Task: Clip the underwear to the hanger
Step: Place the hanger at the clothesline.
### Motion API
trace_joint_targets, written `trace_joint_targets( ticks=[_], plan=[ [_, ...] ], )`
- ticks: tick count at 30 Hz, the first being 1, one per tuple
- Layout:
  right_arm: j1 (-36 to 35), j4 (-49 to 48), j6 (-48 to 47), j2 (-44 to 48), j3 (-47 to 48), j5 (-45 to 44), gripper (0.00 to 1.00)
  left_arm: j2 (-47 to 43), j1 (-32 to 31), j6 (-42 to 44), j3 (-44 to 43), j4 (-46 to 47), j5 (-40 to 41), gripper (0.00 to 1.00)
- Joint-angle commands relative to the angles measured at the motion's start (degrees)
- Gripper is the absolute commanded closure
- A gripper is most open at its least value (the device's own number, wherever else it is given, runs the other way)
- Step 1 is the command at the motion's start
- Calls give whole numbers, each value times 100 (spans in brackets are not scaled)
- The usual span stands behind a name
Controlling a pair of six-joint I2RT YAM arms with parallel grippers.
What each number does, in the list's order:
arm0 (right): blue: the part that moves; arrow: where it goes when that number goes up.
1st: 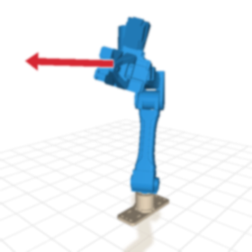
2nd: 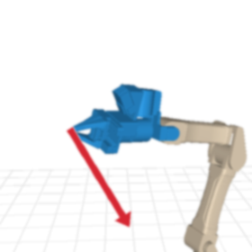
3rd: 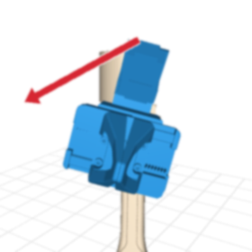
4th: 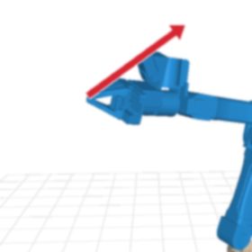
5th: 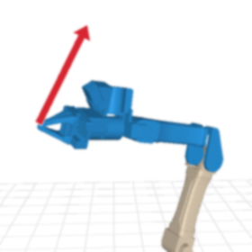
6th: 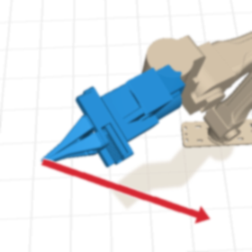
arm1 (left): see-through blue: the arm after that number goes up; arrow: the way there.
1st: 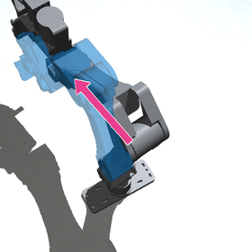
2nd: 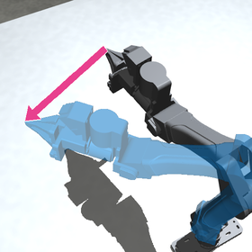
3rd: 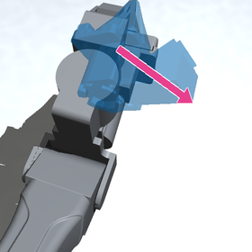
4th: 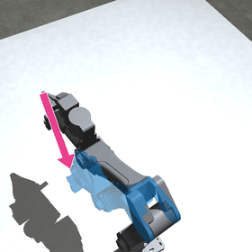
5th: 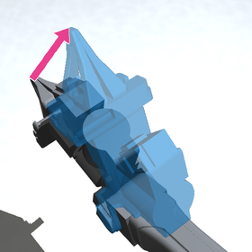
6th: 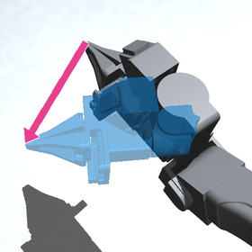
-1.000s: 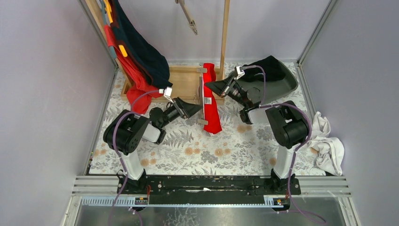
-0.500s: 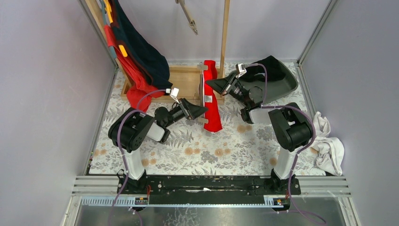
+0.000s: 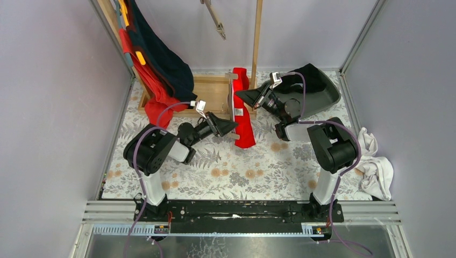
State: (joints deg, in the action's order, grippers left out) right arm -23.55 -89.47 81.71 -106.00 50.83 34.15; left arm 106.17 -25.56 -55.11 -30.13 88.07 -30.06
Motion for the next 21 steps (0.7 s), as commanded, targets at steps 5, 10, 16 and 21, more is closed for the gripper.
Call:
trace_joint_targets(
  ticks=[5,10,16,21],
  plan=[
    [130,-803,57,311,19,-7,100,-543,-40,325,274,458,273,67],
    [269,-754,20,264,-170,9,100,-851,-37,388,626,435,379,72],
    [371,-61,-380,392,-549,107,100,-1272,-28,554,770,-425,412,85],
    [375,1324,-1348,839,-776,194,92,-1819,-104,1353,492,-2388,563,90]
  ],
)
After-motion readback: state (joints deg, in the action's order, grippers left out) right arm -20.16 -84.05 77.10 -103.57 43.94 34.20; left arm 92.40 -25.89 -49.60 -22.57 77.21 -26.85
